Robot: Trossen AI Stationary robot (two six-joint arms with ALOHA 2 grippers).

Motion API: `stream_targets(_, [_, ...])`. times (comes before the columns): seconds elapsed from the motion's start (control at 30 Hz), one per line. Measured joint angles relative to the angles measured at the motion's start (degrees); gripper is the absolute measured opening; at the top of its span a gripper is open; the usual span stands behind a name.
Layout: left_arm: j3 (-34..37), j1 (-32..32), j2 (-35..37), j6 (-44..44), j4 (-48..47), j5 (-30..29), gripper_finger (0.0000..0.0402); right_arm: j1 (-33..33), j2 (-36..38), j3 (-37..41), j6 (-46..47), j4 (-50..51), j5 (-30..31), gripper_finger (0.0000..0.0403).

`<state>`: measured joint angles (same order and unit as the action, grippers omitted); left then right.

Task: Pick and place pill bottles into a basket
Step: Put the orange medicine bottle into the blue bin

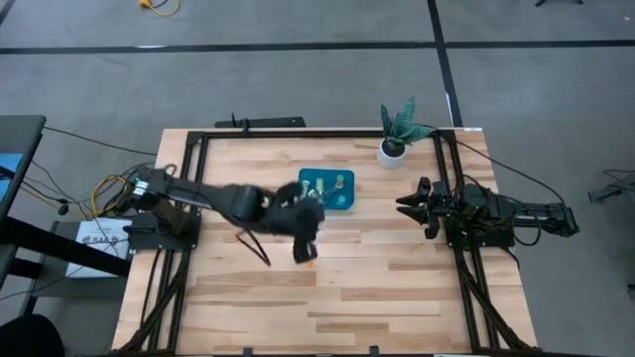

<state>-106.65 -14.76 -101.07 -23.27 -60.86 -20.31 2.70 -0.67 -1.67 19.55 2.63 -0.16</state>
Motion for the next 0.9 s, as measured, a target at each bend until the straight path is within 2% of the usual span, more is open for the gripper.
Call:
stream_targets(0.23, [0.04,-5.83,-8.02,-0.15,-0.12,3.98,0.0146,0.0,-0.39,0.0,0.0,0.07,0.06,0.0129])
stream_targets(0.4, [0.06,-7.17,-10.82,-0.24,-0.25,8.29,0.0152,0.01,-0.46,0.0,-0.01,0.09,0.04,0.0129])
stream_targets(0.67, [0.02,-7.11,-10.89,-0.48,-1.72,6.03,0.0183,0.0,-0.5,0.0,0.0,0.11,0.04,0.0129])
stream_targets(0.9, [-0.04,-6.36,-15.24,-0.65,-6.1,4.49,0.0223,0.01,-0.46,0.0,0.0,0.07,0.06,0.0129])
